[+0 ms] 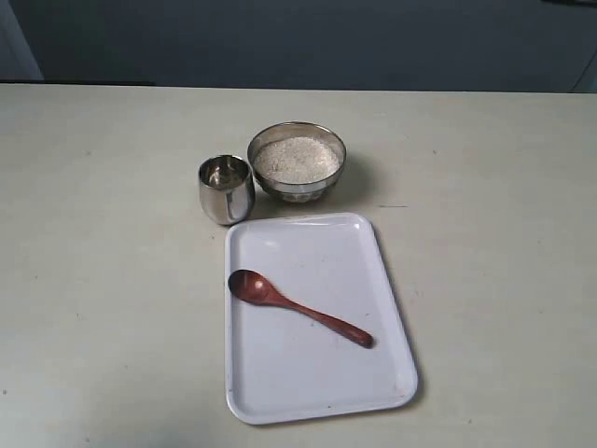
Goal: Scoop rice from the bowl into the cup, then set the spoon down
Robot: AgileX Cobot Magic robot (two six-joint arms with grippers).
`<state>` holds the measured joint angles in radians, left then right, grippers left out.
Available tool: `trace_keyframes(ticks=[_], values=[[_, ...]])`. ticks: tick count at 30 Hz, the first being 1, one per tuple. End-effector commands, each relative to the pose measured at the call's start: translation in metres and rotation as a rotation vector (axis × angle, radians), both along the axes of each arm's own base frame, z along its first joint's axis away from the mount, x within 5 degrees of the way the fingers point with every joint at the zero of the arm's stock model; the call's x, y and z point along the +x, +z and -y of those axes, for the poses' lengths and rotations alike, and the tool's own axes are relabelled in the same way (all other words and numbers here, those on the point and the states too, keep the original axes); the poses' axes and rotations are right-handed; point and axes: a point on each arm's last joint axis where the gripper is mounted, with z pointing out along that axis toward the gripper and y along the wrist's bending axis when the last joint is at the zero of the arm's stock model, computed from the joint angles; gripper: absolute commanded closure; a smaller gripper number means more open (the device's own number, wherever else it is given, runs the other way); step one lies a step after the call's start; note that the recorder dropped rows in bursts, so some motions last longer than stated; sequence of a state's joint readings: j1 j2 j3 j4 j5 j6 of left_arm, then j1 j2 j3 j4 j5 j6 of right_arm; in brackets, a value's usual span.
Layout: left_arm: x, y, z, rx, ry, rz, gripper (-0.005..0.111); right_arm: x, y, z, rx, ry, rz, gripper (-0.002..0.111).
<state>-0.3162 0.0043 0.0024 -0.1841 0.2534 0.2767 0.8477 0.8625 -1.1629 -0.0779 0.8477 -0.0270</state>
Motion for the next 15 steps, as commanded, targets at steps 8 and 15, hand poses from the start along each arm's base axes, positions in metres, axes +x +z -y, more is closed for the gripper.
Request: trace_keyframes(ticks=[8, 15], values=[[0.000, 0.002, 0.000, -0.009, -0.001, 0.019, 0.106, 0.010, -0.085, 0.083, 0.435, -0.627, 0.113, 0.109], [0.000, 0.002, 0.000, -0.009, -0.001, 0.019, 0.106, -0.035, -0.137, 0.101, 0.406, -0.730, 0.274, 0.109]])
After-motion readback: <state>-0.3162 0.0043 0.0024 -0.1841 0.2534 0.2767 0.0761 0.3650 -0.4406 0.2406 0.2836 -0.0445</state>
